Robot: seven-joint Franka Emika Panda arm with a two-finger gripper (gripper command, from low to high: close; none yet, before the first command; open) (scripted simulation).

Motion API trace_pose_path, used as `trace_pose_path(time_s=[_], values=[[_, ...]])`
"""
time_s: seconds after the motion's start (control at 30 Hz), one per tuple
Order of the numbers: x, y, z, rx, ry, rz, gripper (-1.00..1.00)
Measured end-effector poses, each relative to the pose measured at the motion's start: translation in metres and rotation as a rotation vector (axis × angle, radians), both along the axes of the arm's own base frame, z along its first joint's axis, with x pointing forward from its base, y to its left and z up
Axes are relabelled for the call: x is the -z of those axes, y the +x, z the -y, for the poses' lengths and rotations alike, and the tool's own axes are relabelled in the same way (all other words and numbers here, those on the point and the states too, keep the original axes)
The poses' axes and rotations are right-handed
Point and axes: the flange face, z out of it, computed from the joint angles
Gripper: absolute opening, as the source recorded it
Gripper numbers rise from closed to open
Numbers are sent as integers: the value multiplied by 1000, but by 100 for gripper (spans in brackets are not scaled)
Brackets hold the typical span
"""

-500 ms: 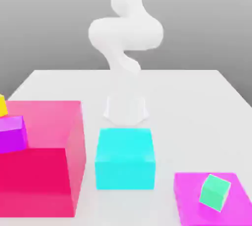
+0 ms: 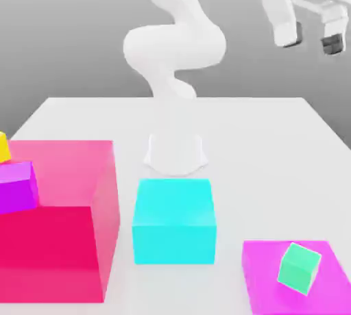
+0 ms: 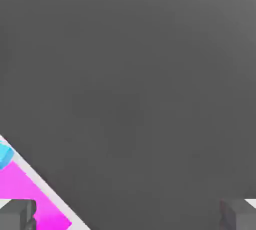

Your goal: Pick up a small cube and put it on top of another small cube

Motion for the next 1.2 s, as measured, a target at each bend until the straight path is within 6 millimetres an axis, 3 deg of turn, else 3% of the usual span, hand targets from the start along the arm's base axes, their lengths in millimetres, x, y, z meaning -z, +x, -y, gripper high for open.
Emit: trace_pose_path(time_s=[0.17, 0.33, 0.57, 0.7, 0.73, 0.93, 1.0, 1.07, 1.1, 1.2], values=[[77, 16, -62, -277, -99, -80, 0], [161, 22, -107, -530, -187, -160, 0], [285, 1, -169, -911, -292, -269, 0], [354, -6, -181, -987, -310, -290, 0], [368, -7, -181, -989, -310, -291, -100], [375, -7, -181, -991, -310, -294, -100], [360, -7, -181, -992, -311, -294, -100], [331, -7, -181, -992, -311, -294, -100], [315, -3, -173, -968, -312, -295, -100], [271, 29, -101, -761, -315, -311, -100]])
